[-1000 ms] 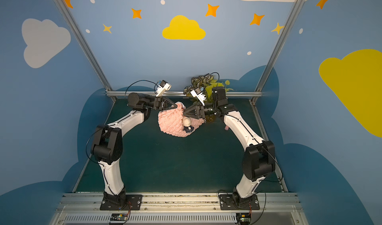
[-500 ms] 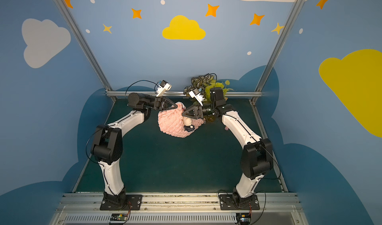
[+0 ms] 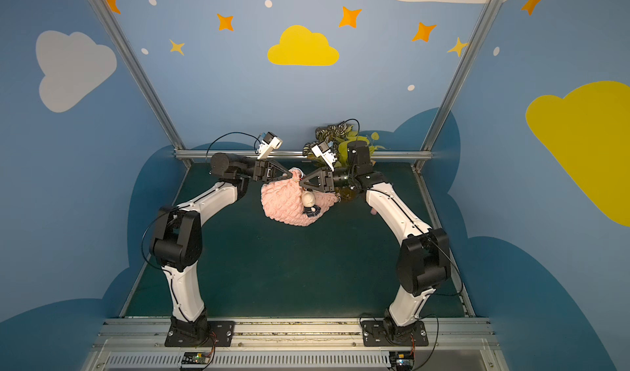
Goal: Remove the decoration from the bag
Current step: Remove the decoration item from the bag.
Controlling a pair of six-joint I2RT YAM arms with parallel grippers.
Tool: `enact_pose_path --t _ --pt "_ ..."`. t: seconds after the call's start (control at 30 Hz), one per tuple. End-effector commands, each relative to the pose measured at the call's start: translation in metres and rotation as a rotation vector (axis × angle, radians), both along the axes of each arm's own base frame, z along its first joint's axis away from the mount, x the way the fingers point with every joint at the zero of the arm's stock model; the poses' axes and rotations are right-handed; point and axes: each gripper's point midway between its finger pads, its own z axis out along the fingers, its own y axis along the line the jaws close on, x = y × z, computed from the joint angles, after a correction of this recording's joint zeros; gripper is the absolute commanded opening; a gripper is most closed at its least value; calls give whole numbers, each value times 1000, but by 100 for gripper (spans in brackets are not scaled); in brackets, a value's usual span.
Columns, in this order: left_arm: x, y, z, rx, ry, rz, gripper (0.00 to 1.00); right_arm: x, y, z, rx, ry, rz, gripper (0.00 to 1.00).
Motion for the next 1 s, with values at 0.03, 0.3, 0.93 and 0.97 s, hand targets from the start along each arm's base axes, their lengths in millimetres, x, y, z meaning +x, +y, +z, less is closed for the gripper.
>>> enact_pose_path --t 0.03,0.3,0.93,0.97 --pt "-23 4 12 32 -125 -61 2 2 1 4 18 -30 1 25" --pt "-23 4 15 27 -134 -60 2 -2 -1 -6 7 -13 -7 27" --pt "-24 5 19 21 -139 -54 2 9 -9 -14 1 27 -72 0" --pt "-25 4 20 20 -143 -55 2 11 -10 -15 0 29 -80 0"
